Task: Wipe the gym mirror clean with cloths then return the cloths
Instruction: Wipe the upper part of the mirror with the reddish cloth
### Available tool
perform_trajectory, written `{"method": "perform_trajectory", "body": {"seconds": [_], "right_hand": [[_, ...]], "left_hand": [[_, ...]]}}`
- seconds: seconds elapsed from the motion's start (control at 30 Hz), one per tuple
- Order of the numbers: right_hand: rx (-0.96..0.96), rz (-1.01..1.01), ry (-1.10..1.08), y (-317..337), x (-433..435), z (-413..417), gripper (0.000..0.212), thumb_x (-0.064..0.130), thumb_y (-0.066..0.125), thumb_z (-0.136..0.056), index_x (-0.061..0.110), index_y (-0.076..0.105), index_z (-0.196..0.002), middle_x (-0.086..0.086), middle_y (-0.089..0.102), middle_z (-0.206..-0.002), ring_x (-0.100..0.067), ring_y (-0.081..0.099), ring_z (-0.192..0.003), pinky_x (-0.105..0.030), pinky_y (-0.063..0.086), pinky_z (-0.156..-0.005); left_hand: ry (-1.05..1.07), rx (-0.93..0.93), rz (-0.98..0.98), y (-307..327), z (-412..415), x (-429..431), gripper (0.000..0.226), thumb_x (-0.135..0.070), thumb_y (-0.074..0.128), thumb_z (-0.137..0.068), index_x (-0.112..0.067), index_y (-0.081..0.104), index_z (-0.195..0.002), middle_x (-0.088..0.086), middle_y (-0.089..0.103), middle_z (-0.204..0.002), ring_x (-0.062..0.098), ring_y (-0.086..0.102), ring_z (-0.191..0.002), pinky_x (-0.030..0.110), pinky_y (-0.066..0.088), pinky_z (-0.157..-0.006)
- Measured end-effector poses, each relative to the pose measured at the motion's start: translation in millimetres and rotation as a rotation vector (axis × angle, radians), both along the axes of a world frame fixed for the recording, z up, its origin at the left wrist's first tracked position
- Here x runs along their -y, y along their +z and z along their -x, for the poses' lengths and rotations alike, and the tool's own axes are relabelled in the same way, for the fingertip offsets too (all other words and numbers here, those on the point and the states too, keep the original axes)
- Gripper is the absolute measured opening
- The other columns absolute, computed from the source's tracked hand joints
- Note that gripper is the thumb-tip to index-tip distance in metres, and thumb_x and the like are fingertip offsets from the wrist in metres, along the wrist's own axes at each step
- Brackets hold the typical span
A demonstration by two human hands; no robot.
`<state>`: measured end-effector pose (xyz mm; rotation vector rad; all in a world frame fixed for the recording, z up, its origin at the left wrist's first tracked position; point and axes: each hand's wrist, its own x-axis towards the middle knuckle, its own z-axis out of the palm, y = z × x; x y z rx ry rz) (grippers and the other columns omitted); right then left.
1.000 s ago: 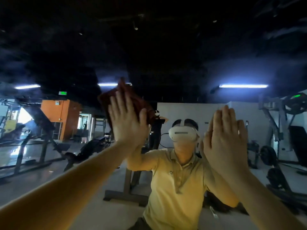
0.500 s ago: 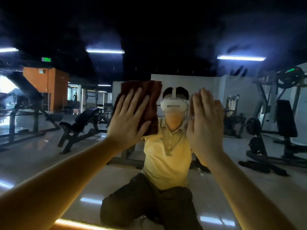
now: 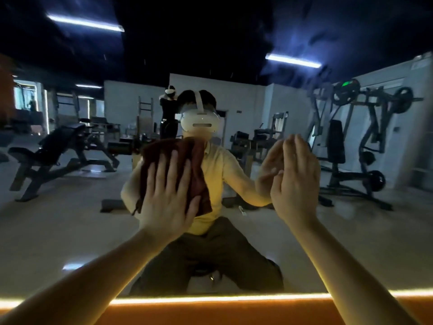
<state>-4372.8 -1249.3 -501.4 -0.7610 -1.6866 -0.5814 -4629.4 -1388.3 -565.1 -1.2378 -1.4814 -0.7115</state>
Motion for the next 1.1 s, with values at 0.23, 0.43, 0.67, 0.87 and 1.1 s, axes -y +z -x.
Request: {"method": "perform_trajectory", "body": {"seconds": [0.23, 0.43, 0.67, 0.87, 1.1], "right_hand": [[0.218, -0.037, 0.213, -10.1, -30.7, -57.5, 0.055, 0.011, 0.033, -0.107, 0.007, 0.031, -0.162, -0.008, 0.017, -0.173, -0.023, 0.011, -0.161, -0.049, 0.020, -0.130], [0.310, -0.013, 0.206, 10.5, -30.9, -84.3, 0.059, 0.004, 0.039, -0.100, 0.007, 0.038, -0.159, -0.008, 0.030, -0.168, -0.025, 0.026, -0.157, -0.051, 0.027, -0.127], [0.038, 0.087, -0.019, 62.4, -56.7, -91.8, 0.063, 0.021, 0.040, -0.103, 0.006, 0.025, -0.163, -0.016, 0.014, -0.173, -0.031, 0.010, -0.161, -0.055, 0.018, -0.128], [0.036, -0.027, 0.104, 61.4, -68.3, -101.4, 0.050, 0.022, 0.041, -0.106, 0.005, 0.048, -0.153, -0.020, 0.034, -0.165, -0.038, 0.029, -0.155, -0.053, 0.026, -0.125], [-0.028, -0.135, 0.287, 107.6, -106.2, -149.9, 0.053, 0.014, 0.029, -0.094, -0.005, 0.066, -0.127, -0.022, 0.063, -0.138, -0.041, 0.057, -0.131, -0.057, 0.042, -0.114]], "left_hand": [[-0.126, -0.059, 0.065, -9.2, -143.7, -99.5, 0.074, -0.046, 0.029, -0.110, -0.005, 0.007, -0.167, 0.022, -0.004, -0.174, 0.040, -0.002, -0.161, 0.052, -0.005, -0.131], [-0.117, -0.256, 0.301, -14.4, -165.4, -107.6, 0.070, -0.049, 0.031, -0.110, -0.014, 0.014, -0.168, 0.014, 0.001, -0.175, 0.033, 0.000, -0.162, 0.046, -0.009, -0.131], [0.148, -0.153, 0.140, 73.7, -28.6, -16.0, 0.081, -0.071, 0.027, -0.102, -0.031, 0.006, -0.168, 0.009, -0.002, -0.176, 0.030, -0.002, -0.162, 0.047, -0.008, -0.130], [0.159, 0.293, -0.326, 175.6, -104.5, -66.5, 0.080, -0.062, 0.023, -0.106, -0.014, 0.007, -0.168, 0.017, 0.003, -0.175, 0.038, 0.002, -0.161, 0.057, 0.005, -0.130], [-0.061, -0.174, 0.081, 145.7, -265.1, -183.1, 0.071, -0.047, 0.032, -0.108, -0.009, 0.017, -0.167, 0.018, 0.005, -0.175, 0.036, 0.003, -0.162, 0.056, 0.013, -0.129]]}}
